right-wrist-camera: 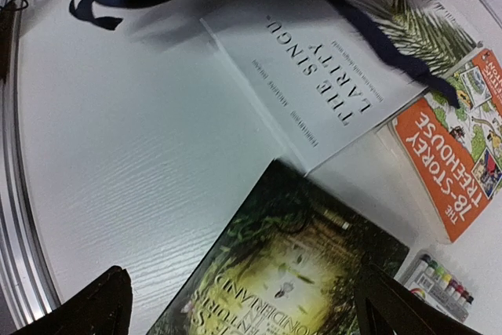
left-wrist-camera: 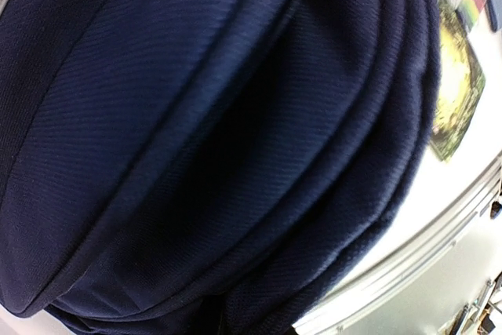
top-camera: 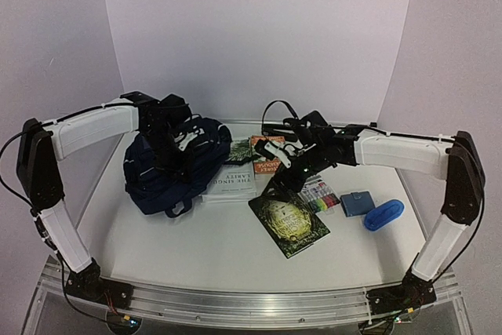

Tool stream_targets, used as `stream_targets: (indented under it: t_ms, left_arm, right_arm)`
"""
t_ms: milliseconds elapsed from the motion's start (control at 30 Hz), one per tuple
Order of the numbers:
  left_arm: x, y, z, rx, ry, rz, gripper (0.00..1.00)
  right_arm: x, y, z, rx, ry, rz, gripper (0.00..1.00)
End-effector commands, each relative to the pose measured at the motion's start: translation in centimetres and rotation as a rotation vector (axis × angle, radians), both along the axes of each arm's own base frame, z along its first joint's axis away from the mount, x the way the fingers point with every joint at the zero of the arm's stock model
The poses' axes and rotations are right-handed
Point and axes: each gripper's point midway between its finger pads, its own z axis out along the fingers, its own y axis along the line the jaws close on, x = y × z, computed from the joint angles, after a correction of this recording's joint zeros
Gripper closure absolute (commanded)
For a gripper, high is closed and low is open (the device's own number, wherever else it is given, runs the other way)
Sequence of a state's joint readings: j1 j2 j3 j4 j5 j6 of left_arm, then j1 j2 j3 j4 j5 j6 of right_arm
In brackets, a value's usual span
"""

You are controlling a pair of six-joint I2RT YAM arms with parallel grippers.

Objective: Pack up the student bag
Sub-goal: Move the book to the center of the board.

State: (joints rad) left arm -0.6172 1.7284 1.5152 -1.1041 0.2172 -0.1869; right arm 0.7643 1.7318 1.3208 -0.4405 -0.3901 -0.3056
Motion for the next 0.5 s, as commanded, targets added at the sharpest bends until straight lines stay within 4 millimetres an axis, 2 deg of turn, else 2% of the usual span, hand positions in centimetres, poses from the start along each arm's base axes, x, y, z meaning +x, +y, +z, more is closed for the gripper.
stream_targets:
  t_ms: [0, 100, 233, 300, 333, 400, 467]
  left_arm:
    - [0.2, -0.3, 1.7, -0.059, -0.026, 0.063, 0.90]
    - [2.9, -2.2, 1.9, -0.107, -0.050, 0.123, 0.90]
    - [7.3, -3.8, 1.6, -0.102, -0.072, 0.245, 0.95]
    - [8.9, -5.7, 2.2, -0.164, -0.076, 0.252, 0.95]
    - [9.9, -6.5, 3.0, -0.199, -0.094, 0.266, 0.93]
    - [11.6, -8.0, 5.1, -0.277, -0.137, 0.279, 0.81]
    - [12.9, -8.5, 6.9, -0.328, -0.165, 0.297, 0.66]
  right_arm:
    - [1.2, 2.0, 1.1, 0.052, 0.018, 0.002, 0.02]
    - [2.0, 3.0, 1.3, 0.072, 0.028, -0.007, 0.02]
    - [3.4, 4.1, 1.9, 0.092, 0.027, -0.036, 0.02]
    - [3.9, 4.4, 2.3, 0.099, 0.015, -0.051, 0.02]
    - [4.1, 4.5, 2.5, 0.104, 0.012, -0.056, 0.02]
    - [4.3, 4.6, 3.0, 0.120, 0.010, -0.067, 0.02]
    - [4.3, 4.7, 3.1, 0.135, 0.015, -0.075, 0.02]
